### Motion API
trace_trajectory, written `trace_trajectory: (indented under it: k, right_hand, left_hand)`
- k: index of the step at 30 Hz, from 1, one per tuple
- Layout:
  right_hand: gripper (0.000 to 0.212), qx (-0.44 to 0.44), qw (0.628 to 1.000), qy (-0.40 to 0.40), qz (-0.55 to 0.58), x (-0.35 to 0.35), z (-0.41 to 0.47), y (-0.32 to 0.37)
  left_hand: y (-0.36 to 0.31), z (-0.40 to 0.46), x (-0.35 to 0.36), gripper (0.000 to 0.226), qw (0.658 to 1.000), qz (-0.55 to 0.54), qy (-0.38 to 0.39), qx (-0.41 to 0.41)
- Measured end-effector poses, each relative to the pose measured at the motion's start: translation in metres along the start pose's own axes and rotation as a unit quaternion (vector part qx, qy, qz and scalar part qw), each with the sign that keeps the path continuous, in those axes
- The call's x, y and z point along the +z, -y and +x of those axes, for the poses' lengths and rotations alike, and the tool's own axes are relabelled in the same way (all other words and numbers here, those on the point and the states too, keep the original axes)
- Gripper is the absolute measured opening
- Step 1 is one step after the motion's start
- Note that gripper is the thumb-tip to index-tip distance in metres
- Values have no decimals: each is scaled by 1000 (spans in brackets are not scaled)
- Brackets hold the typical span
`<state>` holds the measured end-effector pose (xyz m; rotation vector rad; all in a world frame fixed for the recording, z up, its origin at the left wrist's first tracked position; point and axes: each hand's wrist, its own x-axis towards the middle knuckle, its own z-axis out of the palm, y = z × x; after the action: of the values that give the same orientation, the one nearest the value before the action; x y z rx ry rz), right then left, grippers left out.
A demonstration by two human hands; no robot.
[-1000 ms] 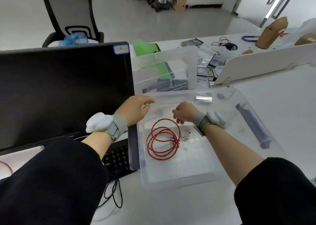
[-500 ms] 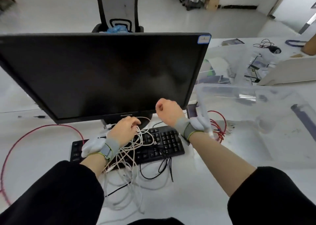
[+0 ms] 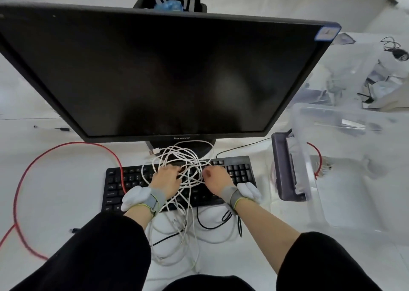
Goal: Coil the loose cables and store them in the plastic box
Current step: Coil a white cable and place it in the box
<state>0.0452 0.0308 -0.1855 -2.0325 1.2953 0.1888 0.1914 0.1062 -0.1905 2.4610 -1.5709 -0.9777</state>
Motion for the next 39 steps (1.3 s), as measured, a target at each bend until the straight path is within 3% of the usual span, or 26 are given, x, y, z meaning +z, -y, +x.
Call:
trace_trajectory:
  k: [5,10,13,15,18,22,26,30,34,37,39]
  right_hand:
    - [29,85,973,45,208,-1,11,7]
    - [39,197,845,75,491,-6,14,20]
    - [38,191,764,74,612,-24,12,27]
    - [30,191,750,41,632,-41,8,34]
    - [34,163,737,-25,656,-71,0,41]
    - [35,76,695,-5,715,-110,-22,51]
    - [31,21,744,-2,668,-137,-43,60]
    - [28,34,854,-59,516,-138,-50,61]
    - [26,76,935,-69,338,-122,-48,47]
    - [23,42,951,-1,305,-117,-57,42]
    - [30,0,925,87,370,-121,-66,45]
  left_hand:
    - [-6,6,-6,28,1000,5,25,1]
    - [-25,0,-24,21,995,-87,-7,47]
    - [-36,-5,-39,14,991,-109,9,78]
    - [-32,-7,-43,21,996,-42,38,72]
    - [-20,-14,-45,15,996,10,71,47]
    - [-12,-32,-49,18,995,-1,95,40]
    - [-10,-42,-55,21,996,9,83,39]
    - [-17,-53,-65,22,997,9,52,54]
    - [-40,-63,-87,20,993,-27,-58,96]
    - [-62,-69,-115,14,978,-121,-118,120]
    - [-75,-72,-135,11,958,-192,-171,127]
